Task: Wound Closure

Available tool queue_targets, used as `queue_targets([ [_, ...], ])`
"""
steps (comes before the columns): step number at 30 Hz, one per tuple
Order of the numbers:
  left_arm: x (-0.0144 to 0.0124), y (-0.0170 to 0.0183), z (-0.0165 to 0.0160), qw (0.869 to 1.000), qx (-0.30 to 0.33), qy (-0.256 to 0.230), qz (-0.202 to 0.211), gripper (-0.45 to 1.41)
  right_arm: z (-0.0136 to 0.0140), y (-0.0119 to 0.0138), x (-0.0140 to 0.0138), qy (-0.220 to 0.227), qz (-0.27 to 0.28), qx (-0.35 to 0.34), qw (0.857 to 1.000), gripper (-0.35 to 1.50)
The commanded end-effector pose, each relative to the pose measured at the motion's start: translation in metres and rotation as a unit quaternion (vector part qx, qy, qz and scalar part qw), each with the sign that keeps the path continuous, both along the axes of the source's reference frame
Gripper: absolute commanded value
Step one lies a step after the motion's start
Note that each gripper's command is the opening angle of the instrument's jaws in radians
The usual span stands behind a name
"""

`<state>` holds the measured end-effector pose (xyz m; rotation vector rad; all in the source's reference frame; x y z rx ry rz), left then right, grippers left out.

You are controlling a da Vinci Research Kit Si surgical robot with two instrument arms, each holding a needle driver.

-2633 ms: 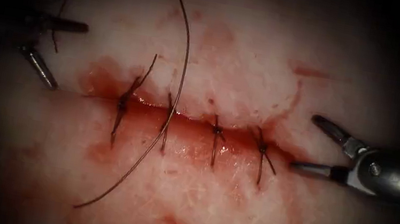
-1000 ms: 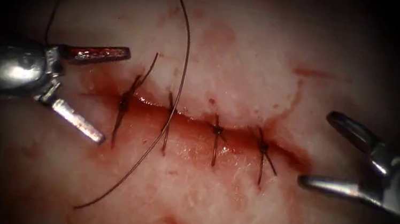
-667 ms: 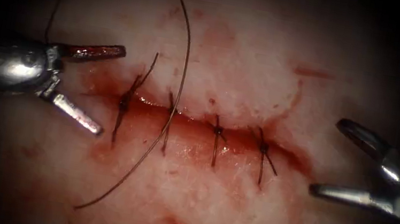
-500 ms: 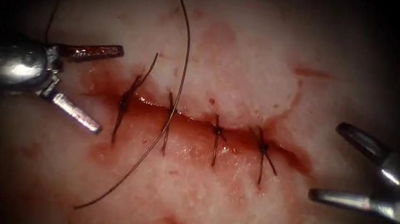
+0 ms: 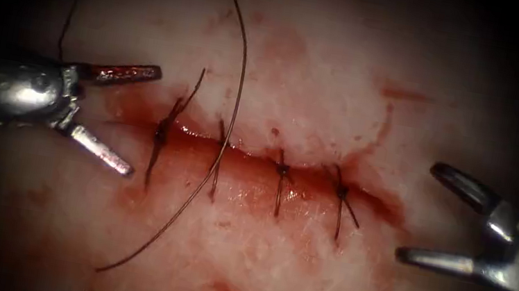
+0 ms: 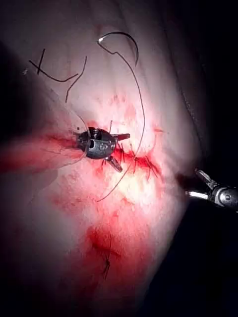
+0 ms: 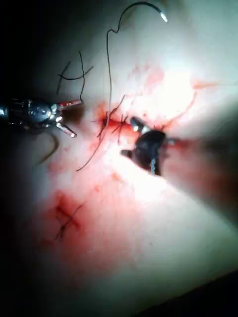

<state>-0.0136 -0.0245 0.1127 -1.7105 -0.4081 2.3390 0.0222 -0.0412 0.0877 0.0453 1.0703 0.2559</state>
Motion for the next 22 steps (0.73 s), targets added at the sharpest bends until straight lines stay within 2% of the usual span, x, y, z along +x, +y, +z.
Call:
queue_targets([
  [1,-0.0006,-0.0003,0.0007,1.000,0.000,0.000,0.000,0.83,0.0001,-0.0002,0.0008,0.000,0.001,0.000,1.000,1.06],
  [22,-0.0008,-0.0007,0.0010,1.000,-0.002,0.001,-0.001,0.79,0.0004,-0.0005,0.0012,0.002,0.007,-0.004,1.000,1.06],
])
